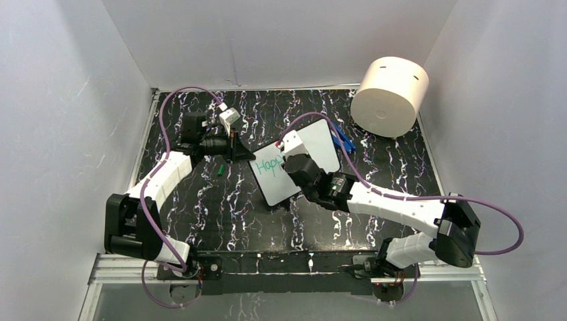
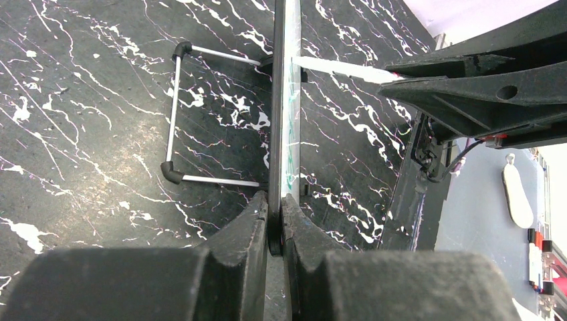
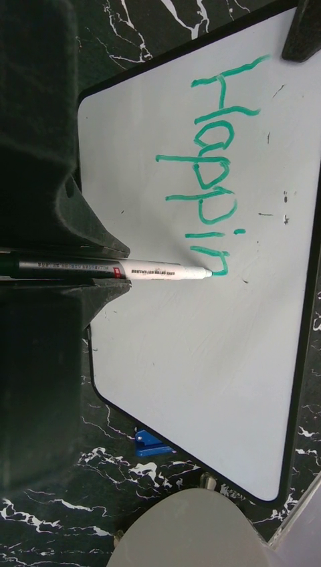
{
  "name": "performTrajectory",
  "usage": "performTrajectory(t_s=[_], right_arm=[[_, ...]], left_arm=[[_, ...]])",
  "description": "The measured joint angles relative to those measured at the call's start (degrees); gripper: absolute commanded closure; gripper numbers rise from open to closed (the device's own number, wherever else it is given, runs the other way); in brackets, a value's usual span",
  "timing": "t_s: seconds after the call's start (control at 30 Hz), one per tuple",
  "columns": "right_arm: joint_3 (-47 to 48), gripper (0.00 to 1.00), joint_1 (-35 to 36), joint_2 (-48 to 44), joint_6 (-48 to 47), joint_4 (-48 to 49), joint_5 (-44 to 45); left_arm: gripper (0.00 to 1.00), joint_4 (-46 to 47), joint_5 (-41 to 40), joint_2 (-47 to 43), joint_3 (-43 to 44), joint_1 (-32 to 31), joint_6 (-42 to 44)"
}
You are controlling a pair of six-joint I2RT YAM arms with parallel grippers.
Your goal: Write a sentence on the whiteboard
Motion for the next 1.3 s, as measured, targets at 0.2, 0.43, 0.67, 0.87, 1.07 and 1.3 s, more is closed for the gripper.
performTrajectory(t_s=[0.2,0.43,0.67,0.87,1.07,1.3], right_arm=[[0.00,1.00,-0.02,0.00,0.96,-1.33,-0.57],[0.00,1.00,-0.02,0.00,1.36,-2.36,-0.98],[-0.72,1.00,-0.11,-0.81,1.16,-1.77,-1.11],[-2.45,1.00,-0.74,-2.34,0.92,-1.44,-1.14],[-3.43,1.00,-2.08,-4.20,0.50,0.11,-2.27],[-3.43,1.00,-2.56,-4.87,0.09,2.27,-3.50]], left_arm=[[1.00,0.00,-0.04,0.02,0.00,0.00,0.00],[1.00,0.00,-0.11,0.02,0.02,0.02,0.00],[1.00,-0.17,0.04,0.02,0.09,0.00,0.00],[1.00,-0.22,0.04,0.02,0.15,-0.02,0.00],[1.00,-0.44,0.04,0.02,0.24,-0.02,0.00],[1.00,-0.63,0.04,0.02,0.33,-0.04,0.02]])
